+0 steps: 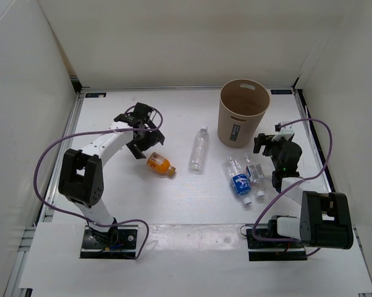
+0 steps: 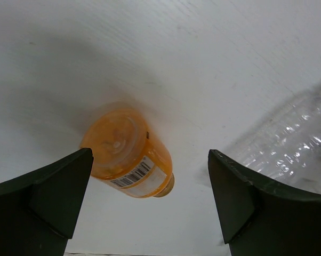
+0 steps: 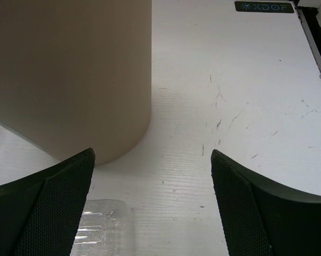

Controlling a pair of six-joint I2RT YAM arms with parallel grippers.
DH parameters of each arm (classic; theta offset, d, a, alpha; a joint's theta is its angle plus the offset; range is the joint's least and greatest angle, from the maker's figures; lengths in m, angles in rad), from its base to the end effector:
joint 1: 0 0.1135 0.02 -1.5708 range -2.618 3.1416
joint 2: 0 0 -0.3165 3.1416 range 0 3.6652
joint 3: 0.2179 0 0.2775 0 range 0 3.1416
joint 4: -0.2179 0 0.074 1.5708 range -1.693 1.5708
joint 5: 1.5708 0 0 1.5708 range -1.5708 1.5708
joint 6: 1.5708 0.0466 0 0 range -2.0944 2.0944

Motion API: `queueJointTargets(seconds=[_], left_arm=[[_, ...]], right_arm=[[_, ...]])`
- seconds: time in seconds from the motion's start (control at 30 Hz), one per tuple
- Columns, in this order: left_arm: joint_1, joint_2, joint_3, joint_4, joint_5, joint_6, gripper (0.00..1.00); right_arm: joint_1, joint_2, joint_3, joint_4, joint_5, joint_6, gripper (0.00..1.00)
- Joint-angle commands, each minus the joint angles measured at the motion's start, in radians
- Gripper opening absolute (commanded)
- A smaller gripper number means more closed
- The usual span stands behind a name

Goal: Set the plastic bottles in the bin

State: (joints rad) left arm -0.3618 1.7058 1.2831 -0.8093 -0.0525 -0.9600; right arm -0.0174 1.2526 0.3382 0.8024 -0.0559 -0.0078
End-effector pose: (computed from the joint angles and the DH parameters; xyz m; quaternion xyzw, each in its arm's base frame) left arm 0.3510 -0.1302 0.2570 -0.2946 0.9403 -0.0830 0.1489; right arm 0.2536 -0.0018 0.2226 -0.0150 0.7454 0.0124 0.6664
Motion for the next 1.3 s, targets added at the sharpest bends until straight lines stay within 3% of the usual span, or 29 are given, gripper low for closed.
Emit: queueJointTargets(seconds=[0.0,0.1,0.2,0.37,0.67,0.97,1.27], left_arm=[[0.000,-0.081,0.022,-0.092,-0.114,-0.048,0.99],[0.003,-0.107,0.094,-0.214,-0.209,-0.100,0.99],[0.014,-0.127,0.133,-0.332,-0.214,-0.184,0.99],[0.015,-0.138,0.086,-0.331,-0.129,-0.307,0.99],[0.040,-0.058,0.021,-0.211,0.031,-0.290,0.99],[0.038,0.104,0.188,-0.212,0.080,-0.187,0.99],[0.029,0.221,0.232,-0.217,0.125,-0.137,0.99]], right_arm=[[0.005,0.001,0.030,0.020,0.005,-0.001,0.90],[0.005,0.001,0.028,0.021,0.004,-0.001,0.90],[0.004,0.005,0.030,0.023,0.001,0.000,0.90],[0.004,0.004,0.028,0.024,0.004,0.000,0.90],[0.010,-0.002,0.031,0.015,0.014,-0.001,0.90],[0.014,-0.001,0.033,0.014,0.022,-0.001,0.90],[0.014,-0.001,0.030,0.015,0.024,0.000,0.90]])
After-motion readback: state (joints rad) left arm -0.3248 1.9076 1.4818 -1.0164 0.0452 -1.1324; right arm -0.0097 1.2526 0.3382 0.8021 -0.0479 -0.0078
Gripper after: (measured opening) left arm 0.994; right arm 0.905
